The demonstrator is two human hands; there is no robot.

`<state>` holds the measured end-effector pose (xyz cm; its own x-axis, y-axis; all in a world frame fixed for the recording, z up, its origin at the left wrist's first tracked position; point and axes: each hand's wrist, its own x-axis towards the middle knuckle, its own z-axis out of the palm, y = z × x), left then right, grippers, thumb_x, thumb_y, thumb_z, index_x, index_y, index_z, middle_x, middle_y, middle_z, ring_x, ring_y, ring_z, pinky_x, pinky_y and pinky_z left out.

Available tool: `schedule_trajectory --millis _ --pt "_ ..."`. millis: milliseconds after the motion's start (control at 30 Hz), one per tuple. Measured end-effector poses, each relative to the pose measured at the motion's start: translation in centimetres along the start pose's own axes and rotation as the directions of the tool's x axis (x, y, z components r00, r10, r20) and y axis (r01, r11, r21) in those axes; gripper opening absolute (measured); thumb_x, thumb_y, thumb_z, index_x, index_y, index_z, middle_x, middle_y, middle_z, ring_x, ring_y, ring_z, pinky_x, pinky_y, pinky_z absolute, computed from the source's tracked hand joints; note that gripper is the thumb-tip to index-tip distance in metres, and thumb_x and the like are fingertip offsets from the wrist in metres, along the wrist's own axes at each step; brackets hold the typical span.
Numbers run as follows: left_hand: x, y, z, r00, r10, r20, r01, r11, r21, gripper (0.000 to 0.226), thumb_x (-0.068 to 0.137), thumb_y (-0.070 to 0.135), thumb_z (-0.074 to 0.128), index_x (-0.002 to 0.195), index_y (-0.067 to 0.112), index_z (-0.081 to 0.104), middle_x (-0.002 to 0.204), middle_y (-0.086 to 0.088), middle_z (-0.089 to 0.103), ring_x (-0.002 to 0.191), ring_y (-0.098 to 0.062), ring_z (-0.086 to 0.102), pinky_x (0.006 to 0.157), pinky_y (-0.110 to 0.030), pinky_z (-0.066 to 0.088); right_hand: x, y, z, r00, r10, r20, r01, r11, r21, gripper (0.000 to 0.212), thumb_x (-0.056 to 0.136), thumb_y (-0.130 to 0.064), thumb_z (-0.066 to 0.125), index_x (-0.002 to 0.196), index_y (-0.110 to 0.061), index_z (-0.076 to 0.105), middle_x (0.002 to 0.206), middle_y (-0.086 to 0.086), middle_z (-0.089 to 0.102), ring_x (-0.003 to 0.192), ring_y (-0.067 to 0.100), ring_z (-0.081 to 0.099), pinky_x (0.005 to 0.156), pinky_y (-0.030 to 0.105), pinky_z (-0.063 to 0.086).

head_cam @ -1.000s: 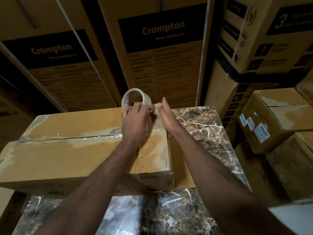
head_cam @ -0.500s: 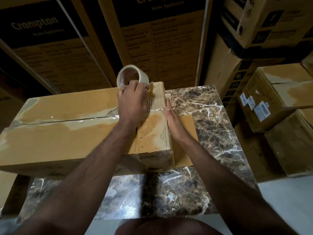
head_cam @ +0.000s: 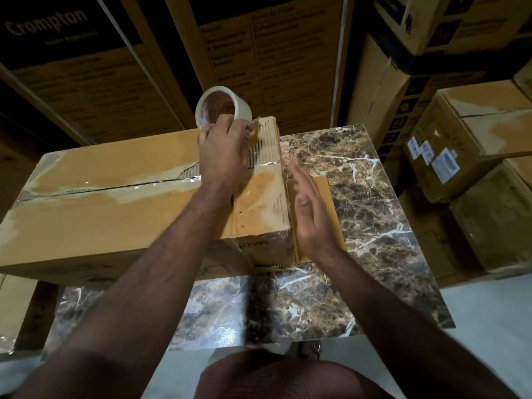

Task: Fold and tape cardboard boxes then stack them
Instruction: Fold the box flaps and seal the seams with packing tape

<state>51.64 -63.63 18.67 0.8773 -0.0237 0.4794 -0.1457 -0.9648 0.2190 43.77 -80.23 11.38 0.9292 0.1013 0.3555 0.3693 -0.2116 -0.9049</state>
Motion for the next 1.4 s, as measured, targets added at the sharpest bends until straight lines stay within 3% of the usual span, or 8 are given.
schedule_trajectory --millis 100,300,433,533,767,967,1233,1400 --pt "0.2 -0.1 0.0 1.000 -0.012 -0.021 0.012 1.000 0.008 0.030 0.094 0.013 0.052 0.122 0.016 0.063 0.124 -0.008 0.058 0.116 -0.027 0.055 0.102 -0.045 0.037 -1.1 -0.6 0.7 0.977 -0.203 0.065 0.210 0.970 -0.124 0.088 0.099 -0.068 0.007 0.152 -0.006 0.037 0.163 0.015 0.029 0.151 0.022 0.028 0.122 0.040 0.028" --pt "-0.9 0.1 0.0 0.999 0.011 0.031 -0.012 1.000 0.009 0.034 0.090 0.008 0.056 0.123 0.012 0.063 0.127 -0.012 0.057 0.116 -0.031 0.053 0.101 -0.046 0.037 -1.4 3.8 -0.6 0.864 -0.430 0.263 0.499 0.801 -0.331 0.071 0.100 -0.063 0.018 0.146 -0.012 0.033 0.159 0.023 0.026 0.148 0.043 0.027 0.118 0.049 0.035" --pt "-1.9 0.1 -0.4 0.997 -0.002 0.081 -0.001 0.999 0.038 0.042 0.085 0.009 0.066 0.127 0.014 0.060 0.130 -0.010 0.054 0.118 -0.030 0.052 0.104 -0.046 0.037 -3.9 3.6 -0.9 0.817 -0.512 0.266 0.576 0.698 -0.426 0.044 0.099 -0.034 0.051 0.137 -0.018 0.035 0.155 0.020 0.023 0.147 0.037 0.025 0.115 0.057 0.034" --pt "-2.2 0.1 -0.5 0.997 -0.009 0.075 0.006 0.999 0.042 0.043 0.085 0.010 0.067 0.127 0.015 0.060 0.130 -0.007 0.054 0.119 -0.029 0.050 0.106 -0.045 0.035 -5.4 2.3 -0.6 0.741 -0.614 0.272 0.659 0.586 -0.471 0.050 0.085 -0.015 0.058 0.133 -0.018 0.046 0.146 0.013 0.039 0.138 0.032 0.039 0.110 0.052 0.036" --pt "-1.7 0.1 -0.8 1.000 -0.008 0.015 0.008 1.000 -0.022 0.042 0.082 0.007 0.069 0.123 0.012 0.062 0.121 -0.010 0.058 0.108 -0.032 0.055 0.097 -0.045 0.041 -2.7 1.4 -3.0 0.728 -0.576 0.372 0.684 0.643 -0.343 0.053 0.105 -0.048 0.028 0.134 -0.019 0.061 0.144 0.006 0.058 0.143 0.025 0.042 0.104 0.045 0.035" --pt "-2.4 0.2 -0.5 0.996 -0.094 -0.010 0.093 0.991 -0.100 0.032 0.086 0.005 0.062 0.117 0.010 0.063 0.116 -0.011 0.060 0.101 -0.033 0.059 0.088 -0.046 0.049 3.8 1.1 -2.8 0.866 -0.280 0.414 0.438 0.826 -0.356 0.071 0.103 -0.060 0.009 0.142 -0.023 0.055 0.148 -0.005 0.054 0.146 0.013 0.037 0.117 0.046 0.022" --pt "-1.7 1.3 -1.4 0.998 -0.055 0.023 0.056 0.998 -0.020 0.041 0.078 0.000 0.071 0.118 0.008 0.064 0.113 -0.013 0.062 0.104 -0.034 0.058 0.092 -0.048 0.048 14.7 1.3 -0.1 0.893 -0.010 0.451 0.190 0.915 -0.356 0.063 0.103 -0.040 0.032 0.157 -0.010 0.029 0.166 0.005 0.024 0.155 0.017 0.011 0.126 0.040 0.014" --pt "-1.9 0.9 -0.9 0.997 -0.074 0.015 0.074 0.997 0.025 0.043 0.074 0.001 0.076 0.114 0.009 0.065 0.110 -0.010 0.063 0.102 -0.031 0.059 0.092 -0.047 0.049 17.6 1.3 1.5 0.851 0.311 0.422 -0.284 0.950 -0.128 0.066 0.103 -0.039 0.047 0.161 -0.026 0.018 0.168 -0.007 0.015 0.153 0.014 0.017 0.124 0.042 0.016"
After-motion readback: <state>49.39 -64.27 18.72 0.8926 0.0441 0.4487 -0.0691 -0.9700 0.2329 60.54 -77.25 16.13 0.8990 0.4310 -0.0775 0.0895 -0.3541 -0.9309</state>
